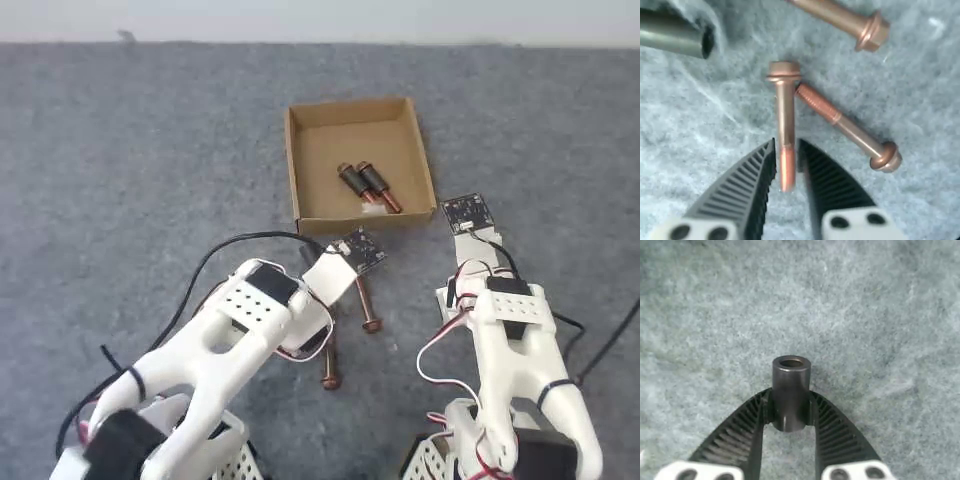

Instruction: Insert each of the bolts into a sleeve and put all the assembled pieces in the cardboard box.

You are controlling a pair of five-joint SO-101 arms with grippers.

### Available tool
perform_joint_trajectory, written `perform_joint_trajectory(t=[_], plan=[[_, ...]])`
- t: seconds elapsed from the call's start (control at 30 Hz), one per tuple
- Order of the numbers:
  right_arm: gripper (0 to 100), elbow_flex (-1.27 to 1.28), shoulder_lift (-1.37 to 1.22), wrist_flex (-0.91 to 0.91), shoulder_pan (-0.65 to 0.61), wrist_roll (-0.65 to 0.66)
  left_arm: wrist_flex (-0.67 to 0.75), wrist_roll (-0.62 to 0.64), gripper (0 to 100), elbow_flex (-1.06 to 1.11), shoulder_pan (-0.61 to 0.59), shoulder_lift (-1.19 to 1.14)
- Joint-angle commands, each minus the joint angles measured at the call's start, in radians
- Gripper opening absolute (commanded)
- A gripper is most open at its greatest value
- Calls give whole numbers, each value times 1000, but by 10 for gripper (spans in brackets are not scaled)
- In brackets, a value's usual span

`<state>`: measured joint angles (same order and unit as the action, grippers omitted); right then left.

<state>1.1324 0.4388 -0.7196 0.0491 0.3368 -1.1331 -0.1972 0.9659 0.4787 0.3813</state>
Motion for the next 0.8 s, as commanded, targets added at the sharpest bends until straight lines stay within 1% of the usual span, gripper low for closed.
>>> perform_joint_trajectory(t=[0.0,0.07,0.17,0.27,0.43,0.5,0.6,0.77], plan=[[6,-69,2,10,13,6,11,9,133,-4,-6,52],[6,-69,2,10,13,6,12,9,136,-7,-38,52],[6,-69,2,8,13,6,61,9,137,-8,-107,52],[6,-69,1,8,13,6,95,5,137,-10,-130,52],[6,-69,1,8,13,6,107,3,137,-4,-41,25],[6,-69,1,8,13,6,143,3,136,-4,-11,-25],[6,-69,1,8,13,8,173,3,134,-28,2,-120],[6,-69,2,7,13,8,126,5,133,-131,-5,-255]])
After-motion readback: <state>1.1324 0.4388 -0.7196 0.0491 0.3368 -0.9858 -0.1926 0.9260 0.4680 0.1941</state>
